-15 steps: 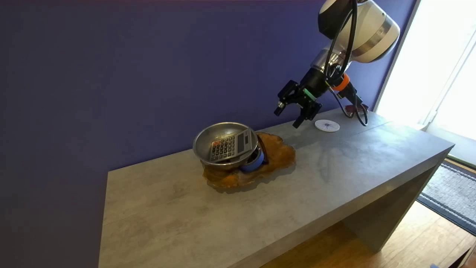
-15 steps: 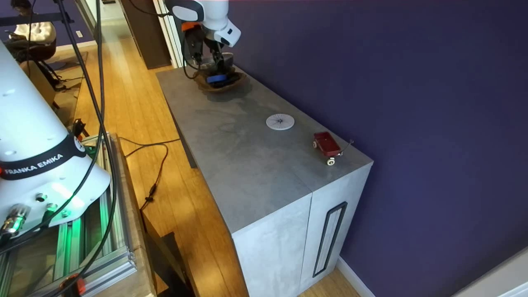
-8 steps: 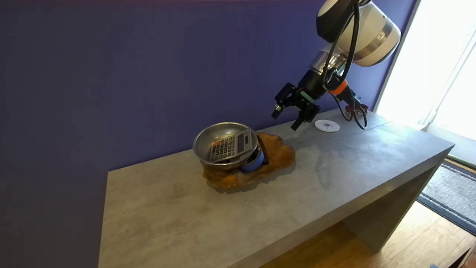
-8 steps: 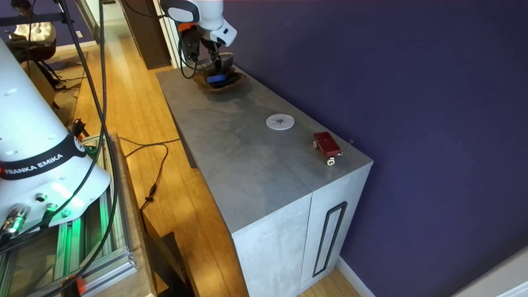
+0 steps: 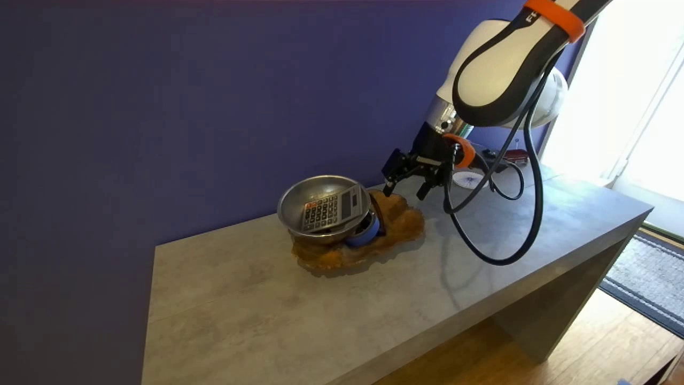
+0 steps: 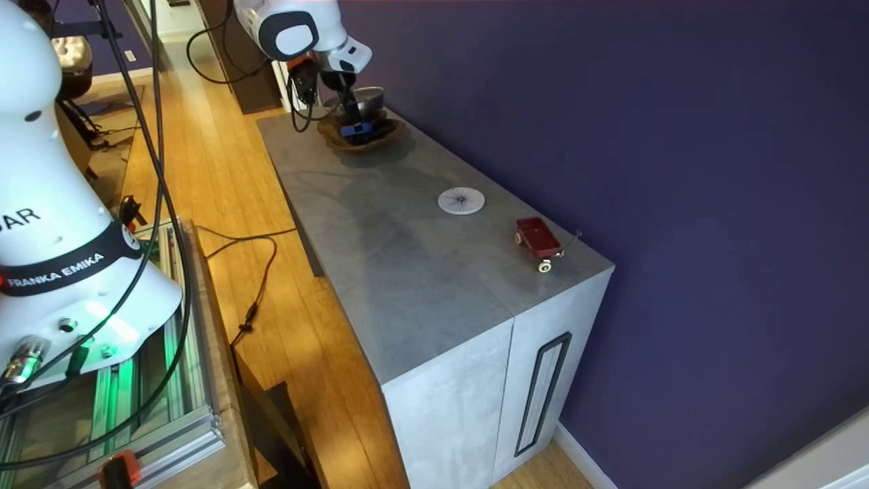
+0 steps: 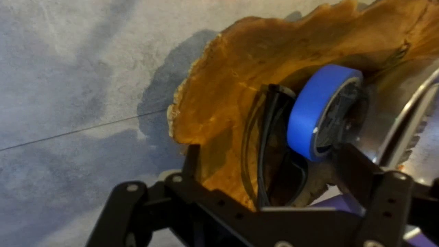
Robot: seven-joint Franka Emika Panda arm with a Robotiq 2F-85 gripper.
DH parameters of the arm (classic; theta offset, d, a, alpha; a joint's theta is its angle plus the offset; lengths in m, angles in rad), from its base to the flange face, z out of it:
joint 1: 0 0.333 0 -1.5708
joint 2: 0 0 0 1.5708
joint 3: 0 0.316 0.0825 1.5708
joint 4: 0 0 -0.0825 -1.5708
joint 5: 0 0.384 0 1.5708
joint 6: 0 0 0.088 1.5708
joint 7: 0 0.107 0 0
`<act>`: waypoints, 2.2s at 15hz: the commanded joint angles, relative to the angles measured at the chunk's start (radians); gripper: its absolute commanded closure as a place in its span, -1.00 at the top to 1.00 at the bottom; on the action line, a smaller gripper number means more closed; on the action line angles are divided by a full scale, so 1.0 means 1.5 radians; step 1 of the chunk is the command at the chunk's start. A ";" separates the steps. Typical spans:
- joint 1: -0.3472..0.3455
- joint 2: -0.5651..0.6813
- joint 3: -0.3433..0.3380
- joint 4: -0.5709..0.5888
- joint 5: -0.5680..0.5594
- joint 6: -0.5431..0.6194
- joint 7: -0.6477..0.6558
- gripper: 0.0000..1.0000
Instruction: Move the wooden tray to the left.
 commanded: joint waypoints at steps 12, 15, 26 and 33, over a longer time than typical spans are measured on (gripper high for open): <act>-0.144 -0.002 0.151 0.046 -0.192 -0.022 0.147 1.00; -0.166 0.014 0.174 0.066 -0.194 -0.036 0.159 1.00; -0.167 0.090 0.162 0.148 -0.233 -0.086 0.229 1.00; -0.164 0.115 0.159 0.187 -0.274 -0.115 0.272 0.96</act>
